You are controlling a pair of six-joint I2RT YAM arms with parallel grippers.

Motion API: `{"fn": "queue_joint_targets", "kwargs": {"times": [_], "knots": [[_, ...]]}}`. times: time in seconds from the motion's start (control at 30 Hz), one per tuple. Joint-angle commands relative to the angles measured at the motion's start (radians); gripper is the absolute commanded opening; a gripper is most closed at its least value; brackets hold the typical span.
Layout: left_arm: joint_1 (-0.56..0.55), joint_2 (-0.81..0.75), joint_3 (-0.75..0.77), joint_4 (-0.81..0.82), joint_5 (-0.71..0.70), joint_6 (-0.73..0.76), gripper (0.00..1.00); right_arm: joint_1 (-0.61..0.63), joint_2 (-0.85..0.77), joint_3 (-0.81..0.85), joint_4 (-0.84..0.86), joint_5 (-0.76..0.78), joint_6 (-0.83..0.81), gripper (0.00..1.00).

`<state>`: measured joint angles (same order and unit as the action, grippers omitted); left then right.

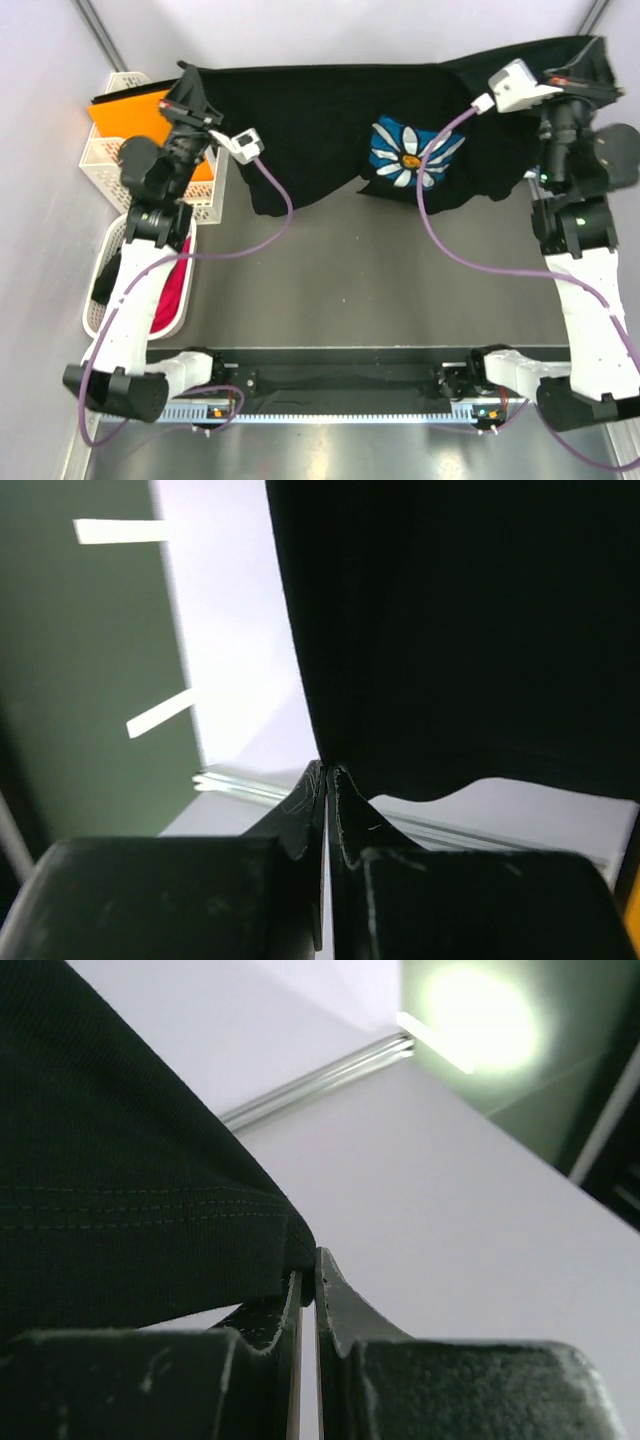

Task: Fold and stack the t-shirts
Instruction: Flatten out the tshirt

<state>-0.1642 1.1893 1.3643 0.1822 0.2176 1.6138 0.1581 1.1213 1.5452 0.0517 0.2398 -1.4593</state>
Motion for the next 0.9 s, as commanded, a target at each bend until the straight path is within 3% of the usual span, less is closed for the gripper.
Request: {"fn": "queue_joint_targets", "kwargs": {"times": [0.0,0.37,0.47,0.6,0.7,0.8,0.87], "knots": [[0.035,-0.089,0.004,0.160,-0.043,-0.032,0.00,-0.042,-0.058,0.108,0.151,0.021,-0.029,0.00],[0.035,-0.016,0.077,0.191,-0.066,0.057,0.00,-0.057,0.075,0.220,0.364,-0.071,-0.112,0.00],[0.052,0.082,0.168,0.105,-0.058,0.063,0.00,-0.075,0.181,0.355,0.202,-0.085,-0.011,0.00],[0.080,0.290,0.428,-0.214,-0.040,0.061,0.00,-0.114,0.329,0.458,-0.035,-0.197,0.025,0.00],[0.103,0.451,0.559,-0.253,-0.029,0.099,0.00,-0.123,0.449,0.521,-0.128,-0.235,0.001,0.00],[0.111,0.631,0.729,-0.198,-0.050,0.112,0.00,-0.126,0.582,0.578,0.012,-0.200,-0.019,0.00],[0.111,0.726,0.879,-0.109,-0.067,0.129,0.00,-0.124,0.656,0.639,0.204,-0.147,-0.054,0.00]]}}
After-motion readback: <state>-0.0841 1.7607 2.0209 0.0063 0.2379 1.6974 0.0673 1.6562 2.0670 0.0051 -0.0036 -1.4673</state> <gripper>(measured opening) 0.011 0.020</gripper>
